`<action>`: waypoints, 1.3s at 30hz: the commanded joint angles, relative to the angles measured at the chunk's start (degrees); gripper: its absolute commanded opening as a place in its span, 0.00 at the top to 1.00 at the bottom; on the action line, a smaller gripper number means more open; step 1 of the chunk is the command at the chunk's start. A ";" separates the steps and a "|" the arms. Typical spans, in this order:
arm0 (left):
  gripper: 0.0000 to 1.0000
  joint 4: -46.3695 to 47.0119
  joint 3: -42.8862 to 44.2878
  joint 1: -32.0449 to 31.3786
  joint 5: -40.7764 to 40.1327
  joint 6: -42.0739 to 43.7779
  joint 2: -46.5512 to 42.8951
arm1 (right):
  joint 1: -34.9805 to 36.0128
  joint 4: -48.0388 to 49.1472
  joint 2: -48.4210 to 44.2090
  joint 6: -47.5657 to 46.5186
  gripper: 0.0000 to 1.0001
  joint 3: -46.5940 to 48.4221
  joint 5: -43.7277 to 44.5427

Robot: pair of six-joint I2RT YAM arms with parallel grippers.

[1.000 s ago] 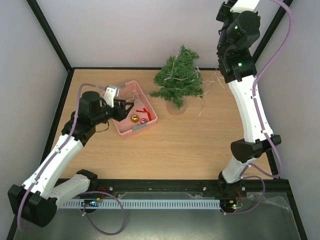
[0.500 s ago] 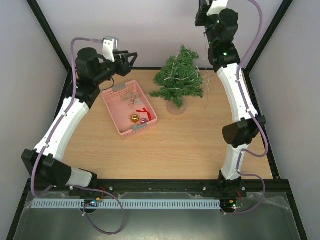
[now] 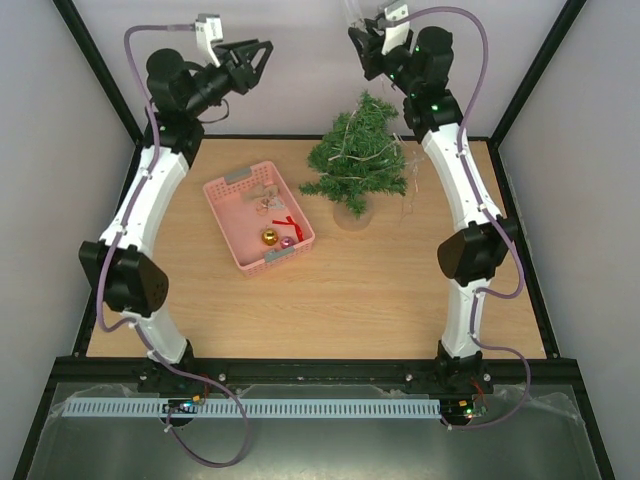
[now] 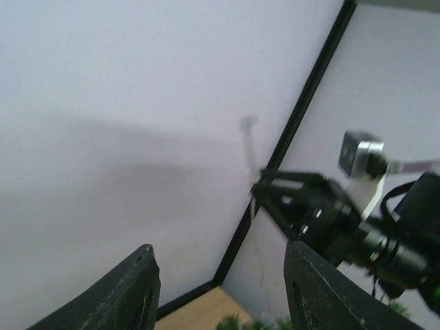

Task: Decorate the small christmas tree
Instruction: Wrap the decoration item around the Christmas tree.

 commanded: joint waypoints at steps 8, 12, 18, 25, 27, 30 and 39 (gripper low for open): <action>0.46 10.58 20.42 -1.48 7.65 -15.64 15.23 | 5.68 -10.95 0.32 -27.30 0.81 1.53 6.21; 0.44 8.51 20.95 -2.52 5.61 -12.62 16.28 | 6.58 -13.10 0.01 -30.35 0.81 1.46 6.41; 0.45 7.45 21.25 -2.83 5.27 -11.93 18.33 | 7.79 -13.98 -0.76 -31.46 0.81 1.34 5.19; 0.49 7.88 21.50 -2.80 6.48 -13.46 20.00 | 9.22 -14.06 -1.52 -32.72 0.81 1.02 4.37; 0.49 7.94 21.56 -2.81 5.92 -14.07 20.43 | 9.43 -14.27 -1.65 -32.99 0.81 0.95 4.33; 0.49 9.01 21.89 -2.78 5.92 -15.60 21.28 | 9.71 -14.52 -1.61 -33.47 0.81 0.61 4.26; 0.61 15.05 22.98 -2.81 7.49 -23.38 24.99 | 9.80 -14.54 -2.03 -33.90 0.81 0.58 2.39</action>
